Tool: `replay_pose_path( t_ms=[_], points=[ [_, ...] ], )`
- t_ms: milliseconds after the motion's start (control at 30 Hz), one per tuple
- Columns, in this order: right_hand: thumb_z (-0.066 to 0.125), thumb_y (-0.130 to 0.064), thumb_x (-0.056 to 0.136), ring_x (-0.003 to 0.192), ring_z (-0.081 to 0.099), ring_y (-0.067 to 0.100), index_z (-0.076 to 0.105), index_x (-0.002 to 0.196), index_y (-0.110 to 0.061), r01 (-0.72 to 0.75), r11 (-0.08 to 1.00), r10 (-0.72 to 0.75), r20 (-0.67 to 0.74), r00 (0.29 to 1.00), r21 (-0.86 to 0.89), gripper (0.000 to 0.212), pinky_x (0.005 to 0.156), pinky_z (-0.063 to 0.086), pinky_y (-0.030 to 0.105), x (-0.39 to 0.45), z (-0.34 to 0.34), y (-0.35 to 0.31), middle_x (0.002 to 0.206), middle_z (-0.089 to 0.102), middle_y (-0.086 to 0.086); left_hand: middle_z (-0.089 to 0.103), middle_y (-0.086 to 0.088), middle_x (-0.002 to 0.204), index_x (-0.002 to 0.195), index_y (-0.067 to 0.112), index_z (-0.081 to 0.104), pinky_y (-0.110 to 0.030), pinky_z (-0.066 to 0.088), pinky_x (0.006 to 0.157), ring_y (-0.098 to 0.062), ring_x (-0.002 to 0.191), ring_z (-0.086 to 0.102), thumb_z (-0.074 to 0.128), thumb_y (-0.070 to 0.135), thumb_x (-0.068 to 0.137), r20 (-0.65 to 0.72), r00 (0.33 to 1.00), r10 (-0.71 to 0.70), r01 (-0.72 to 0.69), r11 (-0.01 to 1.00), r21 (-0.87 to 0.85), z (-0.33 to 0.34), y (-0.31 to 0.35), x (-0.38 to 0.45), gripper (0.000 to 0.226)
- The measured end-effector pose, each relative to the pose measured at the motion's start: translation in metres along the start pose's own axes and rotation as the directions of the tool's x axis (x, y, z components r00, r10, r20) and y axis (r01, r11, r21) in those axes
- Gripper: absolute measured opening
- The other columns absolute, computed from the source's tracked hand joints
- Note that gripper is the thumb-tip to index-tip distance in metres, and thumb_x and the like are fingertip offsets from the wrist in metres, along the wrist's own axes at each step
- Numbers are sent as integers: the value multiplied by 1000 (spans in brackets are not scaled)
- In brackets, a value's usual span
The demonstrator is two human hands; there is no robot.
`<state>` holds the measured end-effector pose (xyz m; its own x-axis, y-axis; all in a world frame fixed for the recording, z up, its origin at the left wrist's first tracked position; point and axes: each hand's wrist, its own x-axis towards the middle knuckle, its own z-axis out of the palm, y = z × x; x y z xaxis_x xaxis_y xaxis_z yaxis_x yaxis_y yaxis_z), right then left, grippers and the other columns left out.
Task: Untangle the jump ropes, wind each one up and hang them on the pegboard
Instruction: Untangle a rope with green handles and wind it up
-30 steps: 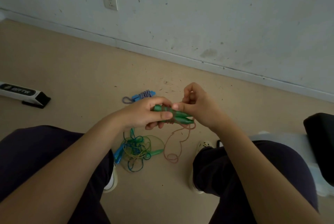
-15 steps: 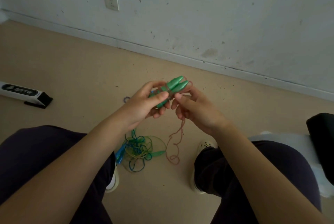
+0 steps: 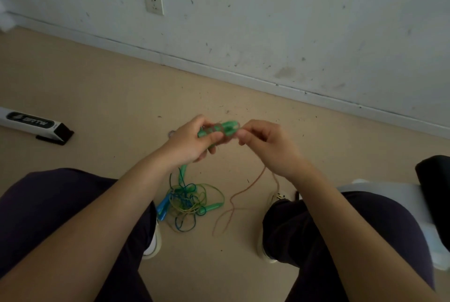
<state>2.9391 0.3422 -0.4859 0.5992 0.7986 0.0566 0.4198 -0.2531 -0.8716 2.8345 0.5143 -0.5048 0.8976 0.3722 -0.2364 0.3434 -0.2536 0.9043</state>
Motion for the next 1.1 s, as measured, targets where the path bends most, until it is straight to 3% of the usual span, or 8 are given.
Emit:
replay_pose_path(
  t_ms=[100, 233, 333, 467, 567, 733, 967, 1100],
  points=[
    [62, -16, 95, 64, 52, 4, 68, 81, -17, 58, 996, -63, -82, 995, -61, 16, 62, 41, 20, 3, -10, 0, 72, 63, 0, 69, -1, 69, 103, 22, 59, -23, 34, 42, -12, 46, 48, 64, 24, 96, 185, 983, -11, 12, 1000, -6, 1, 1, -3, 9],
    [64, -17, 93, 65, 53, 5, 66, 77, -22, 90, 990, -95, -39, 995, -110, 17, 64, 43, 21, 2, -1, 4, 71, 62, -2, 72, -5, 75, 113, 18, 62, -22, 38, 45, -14, 52, 53, 68, 20, 93, 383, 924, -3, 12, 1000, -21, 1, 8, -10, 22],
    [70, -22, 89, 58, 45, 7, 68, 76, -17, -7, 1000, 7, -95, 995, -8, 15, 57, 38, 20, 4, -4, 5, 66, 55, 8, 72, -7, 77, 117, 10, 59, -21, 38, 47, -13, 54, 54, 66, 14, 94, 409, 911, 50, 2, 992, -125, 0, 12, -14, 24],
    [76, -20, 84, 60, 47, 14, 57, 93, -11, -103, 993, 105, -35, 994, 60, 23, 55, 42, 29, 4, -4, 8, 69, 52, 9, 70, -3, 80, 121, 11, 54, -22, 41, 53, -13, 62, 56, 63, 16, 96, 437, 898, 57, -46, 998, -37, 3, 12, -19, 28],
    [76, -22, 84, 64, 47, 17, 52, 85, -13, -134, 986, 136, -10, 991, 96, 26, 59, 43, 33, 4, -5, 9, 72, 51, 8, 70, -2, 81, 127, 11, 52, -28, 44, 60, -15, 69, 57, 64, 17, 96, 408, 911, 68, -61, 998, -29, 4, 11, -18, 34],
    [63, -40, 92, 66, 59, 23, 66, 90, -4, -261, 954, 245, 119, 962, 148, 36, 67, 47, 39, 1, -8, 1, 78, 66, 16, 68, -6, 84, 143, 45, 40, -29, 48, 62, -15, 71, 58, 64, 18, 96, 367, 918, 150, -128, 988, -83, 2, 10, -16, 59],
    [64, -49, 88, 57, 53, 24, 54, 113, -7, -231, 937, 195, 157, 968, 263, 51, 50, 43, 32, -1, -4, -4, 80, 66, 10, 67, -5, 77, 121, 23, 59, -27, 46, 53, -14, 62, 58, 60, 10, 97, 101, 978, 183, -154, 957, -246, 8, 7, -12, 27],
    [64, -31, 94, 51, 43, 12, 62, 108, -11, -254, 952, 221, 192, 956, 169, 25, 48, 35, 23, -1, 2, 5, 62, 57, 0, 69, 0, 73, 119, 19, 54, -24, 42, 47, -12, 55, 57, 60, 18, 98, -83, 993, 89, -114, 915, -387, 3, 11, -10, 22]
  ],
)
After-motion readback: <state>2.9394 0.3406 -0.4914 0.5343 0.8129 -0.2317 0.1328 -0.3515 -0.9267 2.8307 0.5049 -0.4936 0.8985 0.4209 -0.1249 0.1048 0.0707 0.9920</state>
